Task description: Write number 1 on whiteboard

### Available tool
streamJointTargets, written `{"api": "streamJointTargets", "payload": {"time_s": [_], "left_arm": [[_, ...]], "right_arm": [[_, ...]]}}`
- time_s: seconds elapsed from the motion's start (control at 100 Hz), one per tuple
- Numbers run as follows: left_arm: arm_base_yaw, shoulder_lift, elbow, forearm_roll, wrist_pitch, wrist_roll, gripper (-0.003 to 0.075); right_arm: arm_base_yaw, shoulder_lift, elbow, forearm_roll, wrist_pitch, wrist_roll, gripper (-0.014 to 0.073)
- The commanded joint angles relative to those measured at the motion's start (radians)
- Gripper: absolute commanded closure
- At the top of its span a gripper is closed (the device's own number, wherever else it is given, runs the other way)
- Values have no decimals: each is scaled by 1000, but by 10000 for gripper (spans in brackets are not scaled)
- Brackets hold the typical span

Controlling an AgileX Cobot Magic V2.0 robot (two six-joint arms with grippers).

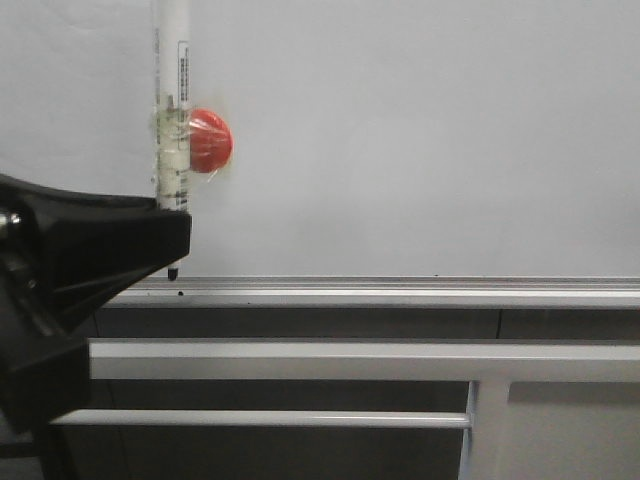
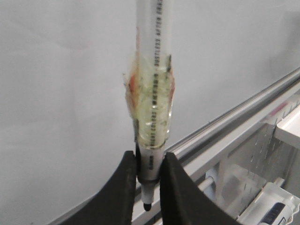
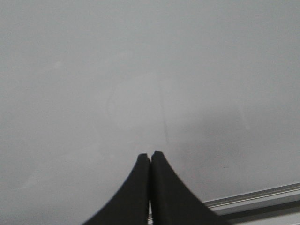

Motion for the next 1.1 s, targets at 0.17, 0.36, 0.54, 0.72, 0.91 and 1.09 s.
{"api": "streamJointTargets", "payload": {"time_s": [0.17,0.36,0.54,0.72,0.91,1.09], "left_arm": [[-6,-40,40,82,-228,-7,741],[-6,-40,40,157,-121,-7,741],[-6,-40,38,213,-55,-7,741],[-6,-41,38,258,36,-7,741],[-6,-41,37,279,165,-3,741],[-6,-41,-4,348,310,-3,741]], "right_arm": [[11,9,-98,5,49,-59,646],[64,9,-157,52,181,-163,646],[93,29,-204,238,284,-332,646],[93,89,-262,338,372,-537,646],[93,199,-319,408,492,-623,646],[93,290,-333,546,525,-735,646]]}}
